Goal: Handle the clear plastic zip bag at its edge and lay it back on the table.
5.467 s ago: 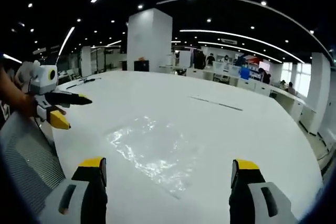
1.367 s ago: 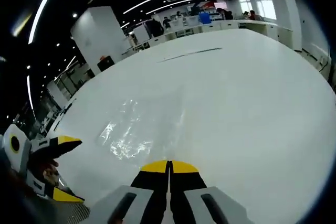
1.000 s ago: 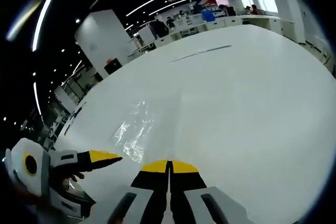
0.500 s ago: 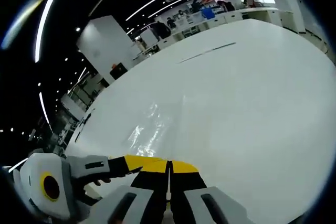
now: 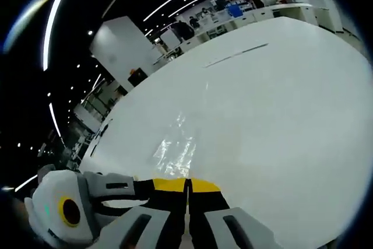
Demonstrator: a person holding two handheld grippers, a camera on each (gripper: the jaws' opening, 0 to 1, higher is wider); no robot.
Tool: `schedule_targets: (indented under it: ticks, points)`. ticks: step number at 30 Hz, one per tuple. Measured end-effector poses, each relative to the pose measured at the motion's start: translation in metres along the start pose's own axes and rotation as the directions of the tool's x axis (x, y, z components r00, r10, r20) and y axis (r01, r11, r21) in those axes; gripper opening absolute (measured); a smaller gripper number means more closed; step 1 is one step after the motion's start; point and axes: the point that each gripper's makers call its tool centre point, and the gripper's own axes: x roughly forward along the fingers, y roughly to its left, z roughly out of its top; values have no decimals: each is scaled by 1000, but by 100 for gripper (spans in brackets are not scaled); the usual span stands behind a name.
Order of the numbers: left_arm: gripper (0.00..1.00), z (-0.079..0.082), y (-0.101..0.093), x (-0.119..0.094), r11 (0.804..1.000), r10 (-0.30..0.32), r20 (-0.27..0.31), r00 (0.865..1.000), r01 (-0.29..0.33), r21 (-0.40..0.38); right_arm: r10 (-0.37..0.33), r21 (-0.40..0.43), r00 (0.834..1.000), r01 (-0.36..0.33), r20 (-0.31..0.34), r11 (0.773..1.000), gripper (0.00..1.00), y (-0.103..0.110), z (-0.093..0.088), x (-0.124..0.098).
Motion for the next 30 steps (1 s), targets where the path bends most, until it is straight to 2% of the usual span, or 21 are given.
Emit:
schedule_targets:
  ticks: [10,12,15,18,23,24,28,30]
  points:
    - [0,-1,1,-3,1000,-17,10,1000,17,19,25,-124,999,-28,-21,992,0,1,0,-3]
    - [0,-5,1,-3,999,-31,-3,1000,31,21,23,-192,1000,-21,8,981,1,1,7,-4]
    - [0,-8,0,-7,999,-41,-7,999,41,27,42,-242,998,-32,37,970,5,4,16,-10]
    - [0,-10,-3,-13,997,-61,-13,998,61,53,48,-371,998,-27,47,928,10,4,25,-13]
    - [0,-10,-7,-22,993,-84,-10,996,85,79,50,-517,999,-47,-9,855,17,4,23,-15]
    - [0,-10,-7,-24,992,-92,-9,996,92,82,51,-550,999,-52,-17,834,18,1,22,-15]
    - [0,-10,-9,-30,990,-111,-5,994,111,91,40,-637,998,-62,-50,769,23,-5,16,-15]
    - [0,-12,-9,-31,989,-116,-7,993,116,92,42,-650,998,-66,-53,757,23,-7,13,-15]
